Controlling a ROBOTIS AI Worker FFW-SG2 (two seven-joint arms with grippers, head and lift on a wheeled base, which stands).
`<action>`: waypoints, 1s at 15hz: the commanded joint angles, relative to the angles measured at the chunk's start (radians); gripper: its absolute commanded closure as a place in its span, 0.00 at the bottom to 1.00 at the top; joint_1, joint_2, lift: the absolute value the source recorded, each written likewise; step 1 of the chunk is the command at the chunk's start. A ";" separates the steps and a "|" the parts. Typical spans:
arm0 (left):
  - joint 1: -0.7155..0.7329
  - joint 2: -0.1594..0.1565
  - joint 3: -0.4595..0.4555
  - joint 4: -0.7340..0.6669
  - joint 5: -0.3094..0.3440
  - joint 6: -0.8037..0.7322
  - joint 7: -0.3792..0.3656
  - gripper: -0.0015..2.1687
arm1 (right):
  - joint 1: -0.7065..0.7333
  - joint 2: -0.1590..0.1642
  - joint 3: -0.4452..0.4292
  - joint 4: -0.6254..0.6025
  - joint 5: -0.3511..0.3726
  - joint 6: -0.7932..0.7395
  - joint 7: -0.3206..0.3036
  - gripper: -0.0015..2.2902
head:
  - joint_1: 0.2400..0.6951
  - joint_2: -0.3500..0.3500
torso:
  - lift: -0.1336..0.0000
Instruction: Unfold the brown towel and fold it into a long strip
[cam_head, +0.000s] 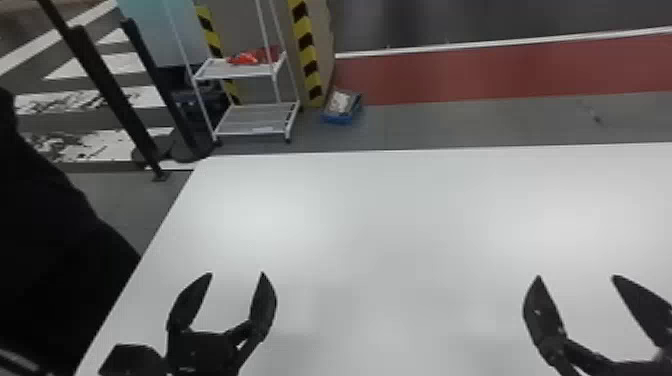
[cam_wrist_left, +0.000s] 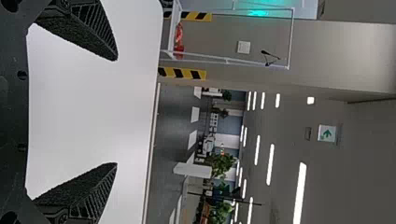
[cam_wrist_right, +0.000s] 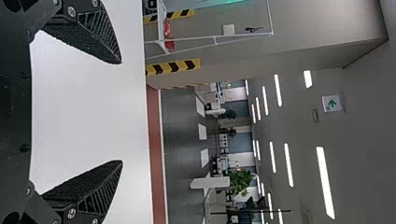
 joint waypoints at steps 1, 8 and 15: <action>0.018 -0.002 0.000 -0.003 0.003 -0.037 0.000 0.03 | 0.016 -0.001 -0.001 -0.014 0.000 -0.014 0.000 0.06 | 1.00 0.82 | 0.06; 0.033 -0.006 0.000 -0.005 0.006 -0.058 0.000 0.03 | 0.020 -0.006 0.001 -0.019 0.000 -0.017 0.000 0.06 | 1.00 0.83 | 0.06; 0.024 -0.009 -0.001 0.007 0.006 -0.052 0.001 0.03 | 0.016 -0.007 -0.007 -0.010 -0.002 -0.017 0.000 0.06 | 1.00 0.82 | 0.06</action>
